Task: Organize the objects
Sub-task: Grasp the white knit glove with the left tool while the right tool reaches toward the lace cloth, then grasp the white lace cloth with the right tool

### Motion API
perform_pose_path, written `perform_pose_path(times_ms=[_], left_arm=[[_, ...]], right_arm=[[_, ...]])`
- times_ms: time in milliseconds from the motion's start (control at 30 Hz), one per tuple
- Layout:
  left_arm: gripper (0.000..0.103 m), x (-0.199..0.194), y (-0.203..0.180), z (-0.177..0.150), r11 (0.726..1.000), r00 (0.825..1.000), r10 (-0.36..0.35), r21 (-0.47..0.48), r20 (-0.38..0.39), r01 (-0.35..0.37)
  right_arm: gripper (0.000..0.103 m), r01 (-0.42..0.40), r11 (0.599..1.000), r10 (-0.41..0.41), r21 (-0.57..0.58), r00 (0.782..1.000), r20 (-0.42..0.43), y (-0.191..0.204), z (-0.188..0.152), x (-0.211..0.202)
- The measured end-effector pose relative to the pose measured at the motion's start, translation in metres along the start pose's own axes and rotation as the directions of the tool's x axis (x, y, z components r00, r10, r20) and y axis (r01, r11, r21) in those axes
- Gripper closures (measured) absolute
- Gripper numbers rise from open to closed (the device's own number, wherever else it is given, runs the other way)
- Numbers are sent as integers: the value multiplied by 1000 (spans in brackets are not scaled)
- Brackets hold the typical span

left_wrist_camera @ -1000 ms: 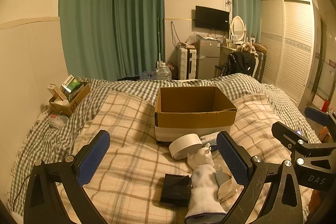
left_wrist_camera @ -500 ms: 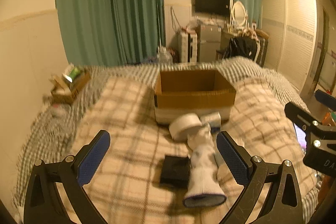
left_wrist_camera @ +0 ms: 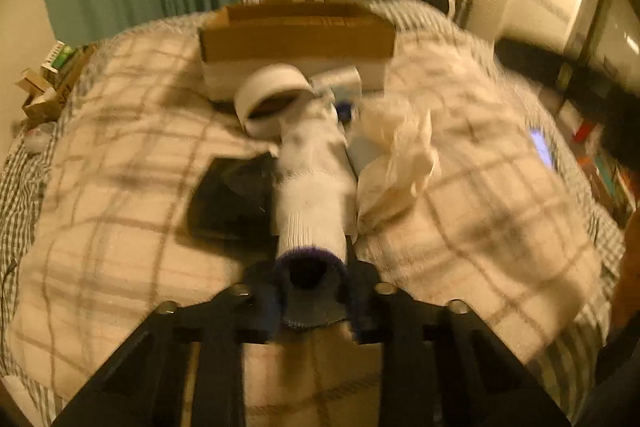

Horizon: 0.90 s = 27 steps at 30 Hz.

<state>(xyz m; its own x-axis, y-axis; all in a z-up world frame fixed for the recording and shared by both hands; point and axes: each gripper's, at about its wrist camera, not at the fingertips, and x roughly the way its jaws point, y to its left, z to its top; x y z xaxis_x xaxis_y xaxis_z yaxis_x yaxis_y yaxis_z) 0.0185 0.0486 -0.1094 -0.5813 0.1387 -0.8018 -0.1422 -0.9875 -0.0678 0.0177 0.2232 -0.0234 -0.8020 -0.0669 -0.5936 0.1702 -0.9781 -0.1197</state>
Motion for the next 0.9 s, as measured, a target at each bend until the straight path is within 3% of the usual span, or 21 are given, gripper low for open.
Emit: perform_pose_path(times_ms=[133,367,567,700,800,867,900], left_arm=[[83,-15,7,6,1000,998,3,-10,61,-3],[84,-44,32,31,997,981,80,-33,174,-76],[84,-43,57,45,994,980,93,-67,177,-82],[84,-41,65,47,995,980,85,-74,178,-73],[84,-40,67,49,995,981,79,-78,177,-66],[84,-40,69,50,994,980,81,-80,180,-68],[84,-40,70,51,995,981,80,-81,179,-66]], right_arm=[[0,-8,1000,8,-11,1000,-21,3,-1,5],[1,-87,995,81,-44,990,-113,25,-5,36],[12,-229,967,195,-110,946,-261,59,-11,80],[30,-307,943,244,-133,903,-355,79,-18,109],[35,-318,940,253,-120,891,-377,83,-15,126],[58,-316,941,251,-117,889,-382,84,-11,135],[74,-311,943,246,-117,889,-386,86,-10,139]])
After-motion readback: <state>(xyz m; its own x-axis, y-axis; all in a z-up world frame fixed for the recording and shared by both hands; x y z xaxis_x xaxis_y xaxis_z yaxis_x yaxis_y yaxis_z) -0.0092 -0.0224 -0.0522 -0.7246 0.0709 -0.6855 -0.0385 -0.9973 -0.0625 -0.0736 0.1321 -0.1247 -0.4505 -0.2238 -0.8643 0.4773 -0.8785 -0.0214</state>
